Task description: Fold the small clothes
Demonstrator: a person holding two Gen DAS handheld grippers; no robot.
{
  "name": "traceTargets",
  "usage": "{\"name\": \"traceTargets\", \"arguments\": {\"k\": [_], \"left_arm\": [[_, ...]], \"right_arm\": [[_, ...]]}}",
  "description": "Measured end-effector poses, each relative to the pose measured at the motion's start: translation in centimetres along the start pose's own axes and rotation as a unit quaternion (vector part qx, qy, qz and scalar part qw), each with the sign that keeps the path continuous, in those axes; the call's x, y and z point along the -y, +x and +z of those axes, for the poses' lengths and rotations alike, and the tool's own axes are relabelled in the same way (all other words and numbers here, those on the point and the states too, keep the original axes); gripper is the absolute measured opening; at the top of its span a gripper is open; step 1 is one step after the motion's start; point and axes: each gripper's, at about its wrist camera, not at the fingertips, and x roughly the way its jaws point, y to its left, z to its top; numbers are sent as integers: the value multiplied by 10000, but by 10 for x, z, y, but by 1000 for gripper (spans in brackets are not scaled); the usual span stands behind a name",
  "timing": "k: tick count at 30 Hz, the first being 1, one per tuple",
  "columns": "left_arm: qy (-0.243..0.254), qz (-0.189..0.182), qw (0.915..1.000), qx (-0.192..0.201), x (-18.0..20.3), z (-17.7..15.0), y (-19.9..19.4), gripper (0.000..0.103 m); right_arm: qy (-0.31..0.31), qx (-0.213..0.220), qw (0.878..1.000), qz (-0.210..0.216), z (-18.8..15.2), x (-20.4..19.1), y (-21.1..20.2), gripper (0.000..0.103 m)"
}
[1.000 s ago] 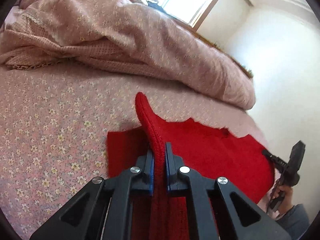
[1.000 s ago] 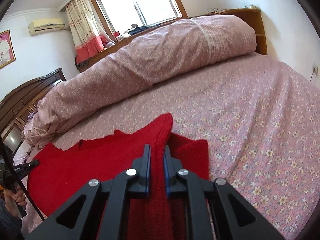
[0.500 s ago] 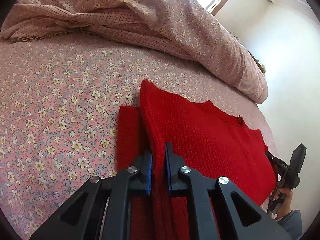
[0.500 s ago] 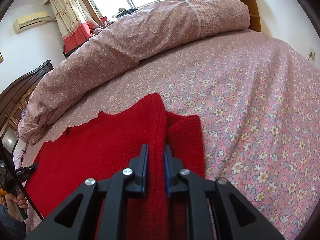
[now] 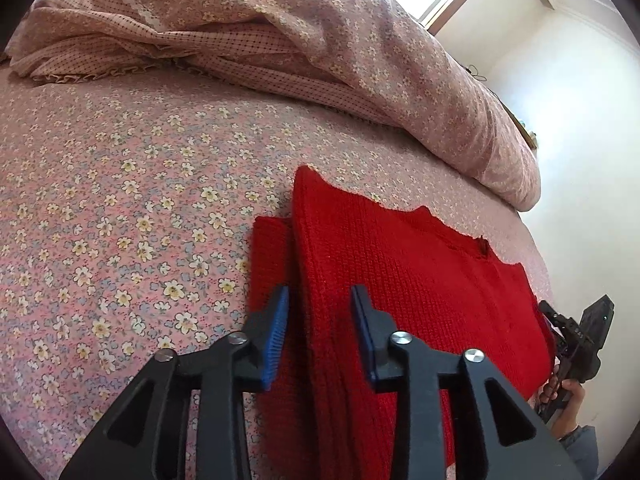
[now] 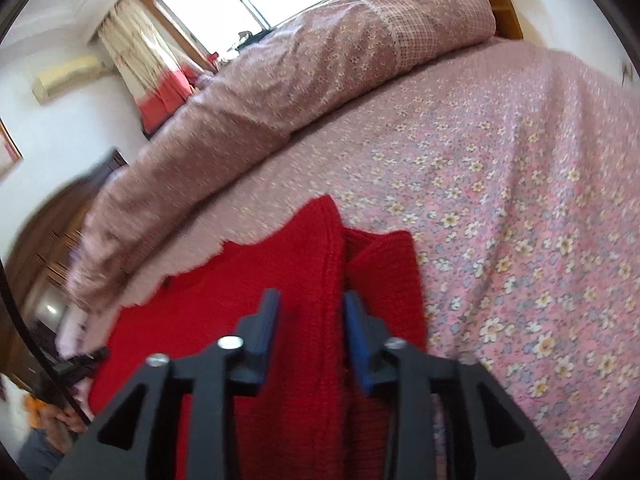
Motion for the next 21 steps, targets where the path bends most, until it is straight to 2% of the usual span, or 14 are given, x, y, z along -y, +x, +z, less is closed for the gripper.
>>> {"name": "traceTargets", "arguments": {"k": [2, 4, 7, 13, 16, 18, 21], "left_arm": [[-12, -2, 10000, 20, -3, -1, -3, 32], [-11, -3, 10000, 30, -4, -2, -6, 35], [-5, 18, 10000, 31, -6, -3, -9, 36], [-63, 49, 9999, 106, -16, -17, -31, 38], [-264, -77, 9995, 128, -22, -28, -46, 48], [-456, -105, 9986, 251, -24, -39, -58, 56], [-608, -311, 9976, 134, -28, -56, -70, 69]], "right_arm": [[216, 121, 9995, 173, 1, 4, -5, 57], [389, 256, 9985, 294, 2, 8, -10, 61], [482, 314, 9978, 328, 3, 11, -13, 62], [271, 254, 9992, 165, 4, 6, -18, 62], [212, 234, 9992, 225, 1, 4, -34, 66], [193, 123, 9988, 423, -4, 5, -45, 69], [349, 8, 9965, 760, -24, 11, -66, 85]]}}
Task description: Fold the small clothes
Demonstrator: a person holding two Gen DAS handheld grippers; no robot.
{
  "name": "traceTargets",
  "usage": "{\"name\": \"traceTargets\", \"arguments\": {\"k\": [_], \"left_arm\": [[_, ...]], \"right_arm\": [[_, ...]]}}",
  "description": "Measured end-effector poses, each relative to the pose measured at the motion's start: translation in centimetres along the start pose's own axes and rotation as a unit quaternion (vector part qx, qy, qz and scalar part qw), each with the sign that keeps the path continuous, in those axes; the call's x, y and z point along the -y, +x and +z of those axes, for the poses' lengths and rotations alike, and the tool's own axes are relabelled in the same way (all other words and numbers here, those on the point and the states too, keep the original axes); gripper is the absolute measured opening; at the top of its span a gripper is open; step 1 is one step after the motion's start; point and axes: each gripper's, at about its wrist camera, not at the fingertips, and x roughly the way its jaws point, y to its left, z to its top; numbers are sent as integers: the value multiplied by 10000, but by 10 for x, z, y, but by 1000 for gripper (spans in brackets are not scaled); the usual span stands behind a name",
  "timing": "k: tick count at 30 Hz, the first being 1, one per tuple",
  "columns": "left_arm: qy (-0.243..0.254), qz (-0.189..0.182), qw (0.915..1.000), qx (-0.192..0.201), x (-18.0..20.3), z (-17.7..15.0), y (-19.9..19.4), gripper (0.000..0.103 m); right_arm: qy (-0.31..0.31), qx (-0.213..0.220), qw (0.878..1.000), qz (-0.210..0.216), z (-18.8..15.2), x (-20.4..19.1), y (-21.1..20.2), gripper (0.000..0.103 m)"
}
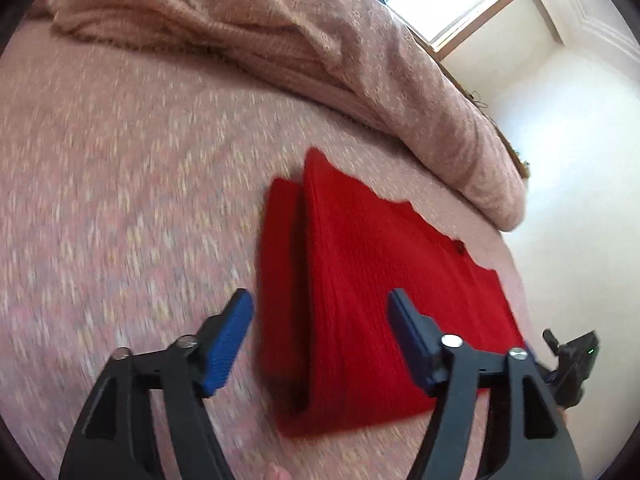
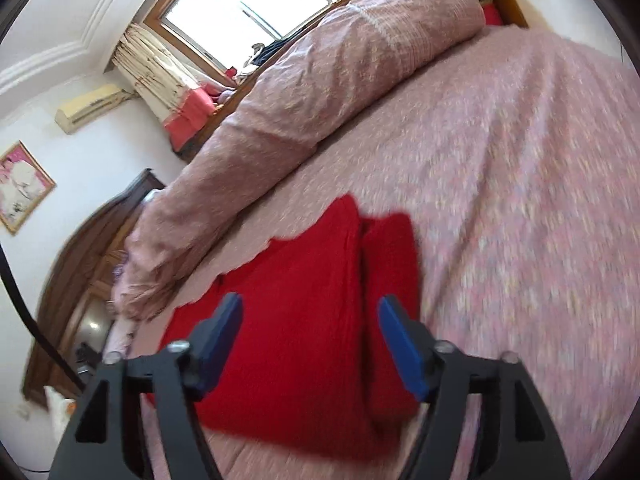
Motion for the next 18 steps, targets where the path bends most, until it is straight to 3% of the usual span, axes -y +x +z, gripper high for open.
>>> {"name": "traceTargets", "arguments": {"k": [2, 6, 9, 14, 18], "left_arm": [[-88, -19, 9999, -48, -1, -15, -7, 78], [-610, -393, 9970, -280, -9, -49, -19, 88], [-847, -676, 9931, -451, -7, -67, -17, 92], [-618, -761, 9937, -537, 5, -60, -3, 94], [-375, -707, 9951, -573, 17, -46, 19, 98]], "right_arm": [[236, -27, 9995, 203, -19, 7, -13, 100], [813, -318, 9957, 299, -51, 22, -22, 100], [465, -400, 9980, 122, -70, 11, -26, 100], [466, -791, 9958, -6, -78, 1, -19, 102], [805, -951, 9922, 61, -62, 5, 2, 103]]}}
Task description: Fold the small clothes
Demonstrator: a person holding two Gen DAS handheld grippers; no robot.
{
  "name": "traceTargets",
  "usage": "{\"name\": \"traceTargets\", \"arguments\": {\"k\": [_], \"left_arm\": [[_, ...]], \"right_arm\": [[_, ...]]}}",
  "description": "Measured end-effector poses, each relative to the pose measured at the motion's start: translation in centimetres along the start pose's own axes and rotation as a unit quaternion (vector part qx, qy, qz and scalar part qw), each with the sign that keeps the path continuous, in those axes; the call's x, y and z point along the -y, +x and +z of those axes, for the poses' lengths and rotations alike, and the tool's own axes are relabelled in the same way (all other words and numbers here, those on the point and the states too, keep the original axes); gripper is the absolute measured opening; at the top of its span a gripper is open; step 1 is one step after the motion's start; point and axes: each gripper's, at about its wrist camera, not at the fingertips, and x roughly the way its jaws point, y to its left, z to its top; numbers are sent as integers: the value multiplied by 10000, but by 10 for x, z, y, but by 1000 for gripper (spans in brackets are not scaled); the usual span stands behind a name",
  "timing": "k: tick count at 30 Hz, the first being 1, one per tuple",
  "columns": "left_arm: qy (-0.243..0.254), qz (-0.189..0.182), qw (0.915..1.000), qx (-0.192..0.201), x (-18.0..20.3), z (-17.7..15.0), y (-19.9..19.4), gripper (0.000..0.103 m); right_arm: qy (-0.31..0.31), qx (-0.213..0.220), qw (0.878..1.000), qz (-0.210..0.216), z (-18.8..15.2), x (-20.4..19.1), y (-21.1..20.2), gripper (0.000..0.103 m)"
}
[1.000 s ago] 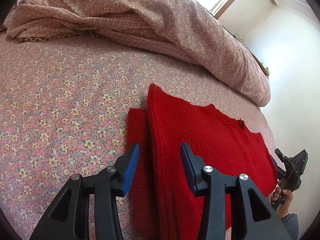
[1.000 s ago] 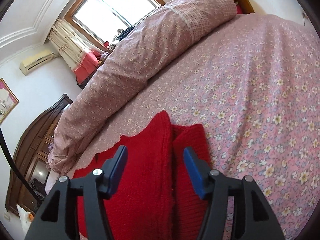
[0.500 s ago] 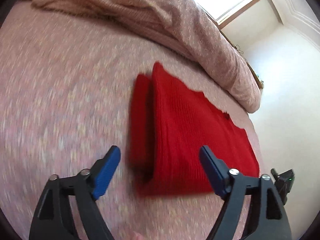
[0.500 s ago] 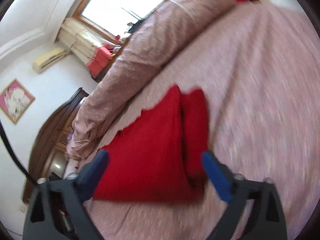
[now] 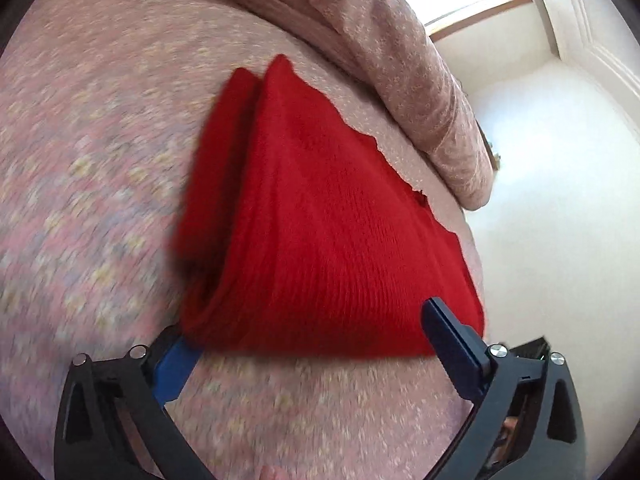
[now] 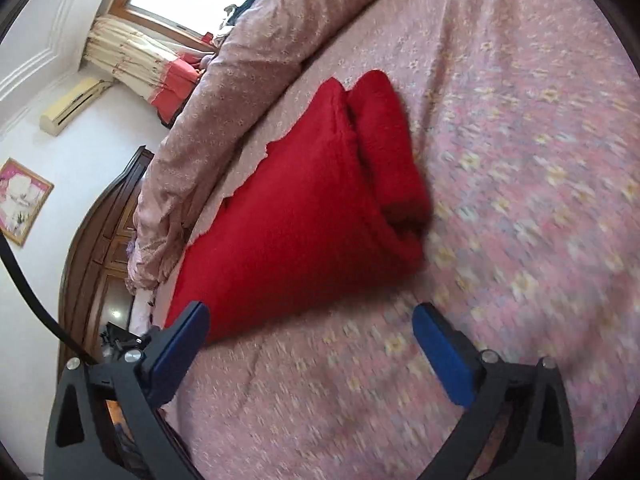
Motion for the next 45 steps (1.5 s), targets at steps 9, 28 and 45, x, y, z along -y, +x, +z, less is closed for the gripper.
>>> {"name": "traceTargets", "arguments": {"k": [9, 28, 45], "left_arm": [[-251, -156, 9996, 28, -2, 33, 24, 98], [-904, -88, 9955, 274, -25, 24, 8, 30], [-739, -402, 9954, 466, -25, -6, -56, 15]], "right_arm": [[954, 826, 9908, 498, 46, 20, 24, 103], [689, 1099, 9892, 679, 29, 11, 22, 65], [743, 1024, 9905, 547, -11, 3, -3, 21]]}}
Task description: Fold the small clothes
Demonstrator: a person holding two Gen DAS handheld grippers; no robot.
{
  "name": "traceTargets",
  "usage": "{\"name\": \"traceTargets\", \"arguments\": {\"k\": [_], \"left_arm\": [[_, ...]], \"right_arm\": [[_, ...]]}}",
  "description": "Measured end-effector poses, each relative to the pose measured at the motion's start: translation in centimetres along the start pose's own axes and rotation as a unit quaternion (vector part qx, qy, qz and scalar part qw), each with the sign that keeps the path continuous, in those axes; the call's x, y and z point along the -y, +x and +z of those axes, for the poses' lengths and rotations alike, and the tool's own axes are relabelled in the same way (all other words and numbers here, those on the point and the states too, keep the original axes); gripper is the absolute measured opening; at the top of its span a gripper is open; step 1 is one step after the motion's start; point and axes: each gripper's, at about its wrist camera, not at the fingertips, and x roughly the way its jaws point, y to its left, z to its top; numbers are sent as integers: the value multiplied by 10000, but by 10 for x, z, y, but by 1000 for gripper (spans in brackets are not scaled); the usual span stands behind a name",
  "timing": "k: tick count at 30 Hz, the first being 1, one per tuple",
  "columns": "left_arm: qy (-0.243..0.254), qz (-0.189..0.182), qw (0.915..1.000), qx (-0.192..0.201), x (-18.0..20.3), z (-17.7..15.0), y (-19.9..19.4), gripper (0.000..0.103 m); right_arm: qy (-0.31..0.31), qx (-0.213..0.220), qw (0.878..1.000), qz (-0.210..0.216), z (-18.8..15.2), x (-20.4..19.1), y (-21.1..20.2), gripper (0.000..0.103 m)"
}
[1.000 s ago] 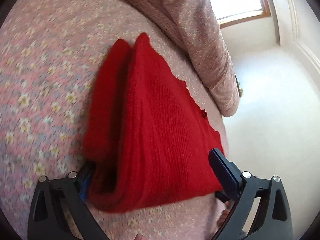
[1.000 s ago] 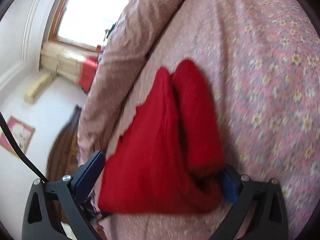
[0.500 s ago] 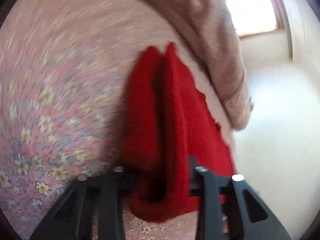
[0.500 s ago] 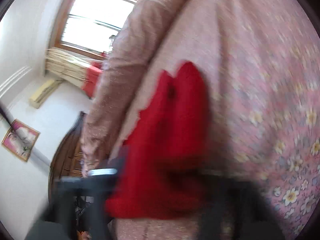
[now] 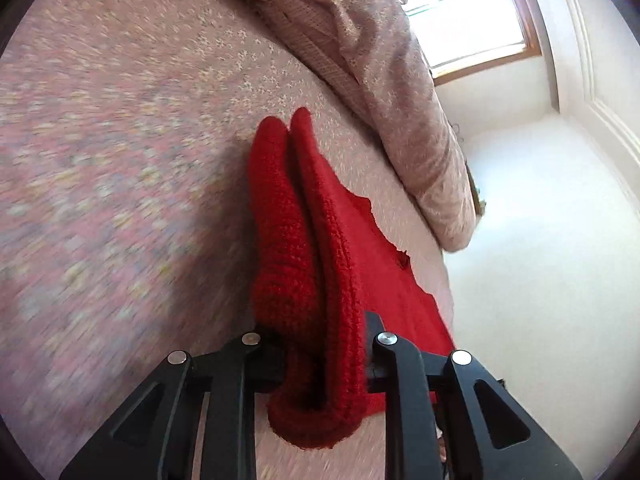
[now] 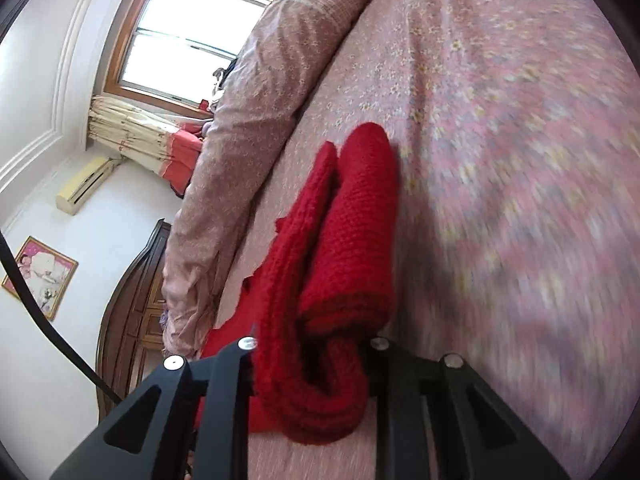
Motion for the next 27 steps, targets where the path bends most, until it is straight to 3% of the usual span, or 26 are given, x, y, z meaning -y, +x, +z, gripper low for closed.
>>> {"name": "traceTargets", "arguments": {"k": [5, 8, 11, 14, 17, 20, 23, 27], "left_arm": [[345, 169, 9993, -29, -11, -36, -50, 15], [294, 339, 9988, -188, -20, -55, -57, 15], [355, 587, 9974, -204, -24, -51, -49, 16], [780, 889, 9930, -52, -11, -49, -41, 16], [1044, 968, 9897, 117, -2, -48, -42, 16], [920, 840, 9920, 207, -6, -45, -49, 16], [767, 938, 9926, 86, -14, -45, -45, 17], [601, 993, 9932, -25, -20, -52, -41, 21]], "right_arm": [[102, -116, 9999, 11, -53, 5, -37, 21], [179, -159, 9997, 17, -73, 12, -49, 22], [58, -201, 9996, -169, -77, 12, -44, 22], [-50, -161, 9995, -257, -80, 11, -41, 23], [219, -107, 9996, -119, -85, 13, -43, 23], [203, -21, 9998, 3, -94, 8, -54, 23], [112, -16, 9999, -108, -99, 6, -56, 24], [676, -103, 9977, -11, -97, 32, -50, 26]]}}
